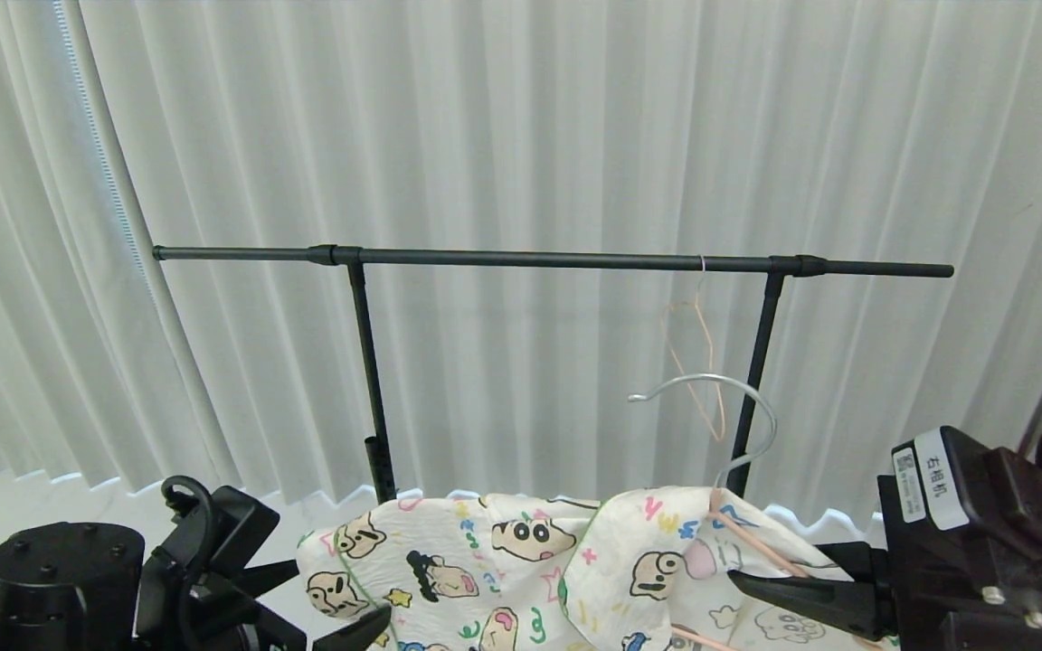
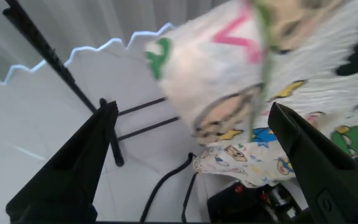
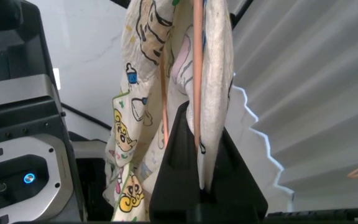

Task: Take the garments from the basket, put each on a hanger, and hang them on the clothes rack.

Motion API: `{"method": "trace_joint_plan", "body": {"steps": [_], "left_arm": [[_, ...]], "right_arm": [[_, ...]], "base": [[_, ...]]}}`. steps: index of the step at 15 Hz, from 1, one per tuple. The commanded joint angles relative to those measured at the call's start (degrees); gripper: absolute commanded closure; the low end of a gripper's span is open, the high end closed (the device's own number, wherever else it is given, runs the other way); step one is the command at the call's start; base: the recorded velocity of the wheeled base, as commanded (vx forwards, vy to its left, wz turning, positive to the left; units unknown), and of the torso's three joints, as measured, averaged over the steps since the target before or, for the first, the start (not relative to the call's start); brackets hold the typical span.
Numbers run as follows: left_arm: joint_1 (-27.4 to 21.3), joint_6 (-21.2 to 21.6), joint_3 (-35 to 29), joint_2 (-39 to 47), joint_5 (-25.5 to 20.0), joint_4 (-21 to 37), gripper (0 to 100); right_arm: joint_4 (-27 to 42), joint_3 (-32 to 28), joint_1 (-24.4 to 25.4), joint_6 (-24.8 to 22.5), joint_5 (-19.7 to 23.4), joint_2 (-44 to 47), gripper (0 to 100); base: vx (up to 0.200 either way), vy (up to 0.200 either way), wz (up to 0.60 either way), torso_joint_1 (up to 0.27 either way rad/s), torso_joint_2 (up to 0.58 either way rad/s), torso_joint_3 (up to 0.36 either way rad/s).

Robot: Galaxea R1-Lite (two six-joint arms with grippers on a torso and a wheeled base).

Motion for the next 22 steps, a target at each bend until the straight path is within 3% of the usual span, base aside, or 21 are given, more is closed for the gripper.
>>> {"method": "trace_joint_plan", "body": {"steps": [1,3,4,13,20,21,22], "left_arm": [[1.4,-0.1,-0.5,1.5,0.0,0.0,0],[1.2,-0.1,-0.7,1.4,0.0,-0.4,0],[1.2,-0.1,-0.8,1.7,0.0,-1.1,100],[3.3,0.0,-0.8,1.1,0.3,-1.3,100],[1.4,2.2,-1.2,-2.3,0.2,-1.4,100],[1.1,3.0,-1.3,-2.3,0.2,-1.4,0],[0.7,3.0,-1.4,-2.3,0.2,-1.4,0]], "right_arm": [[0.0,0.0,0.0,0.0,-0.1,-0.7,100],[0.0,0.0,0.0,0.0,-0.1,-0.8,100],[0.0,0.0,0.0,0.0,-0.1,-0.7,100],[0.1,0.4,-1.4,0.1,-0.4,-0.7,100],[0.1,0.2,-3.0,0.2,-0.4,-0.6,100],[0.1,0.0,-3.0,0.2,-0.4,-0.5,100],[0.1,-0.1,-3.0,0.2,-0.4,-0.6,100]], "base": [[0.0,0.0,0.0,0.0,0.0,0.0],[0.0,0.0,0.0,0.0,0.0,0.0],[0.0,0.0,0.0,0.0,0.0,0.0],[0.0,0.0,0.0,0.0,0.0,0.0],[0.0,0.0,0.0,0.0,0.0,0.0],[0.0,0.0,0.0,0.0,0.0,0.0],[0.0,0.0,0.0,0.0,0.0,0.0]]}}
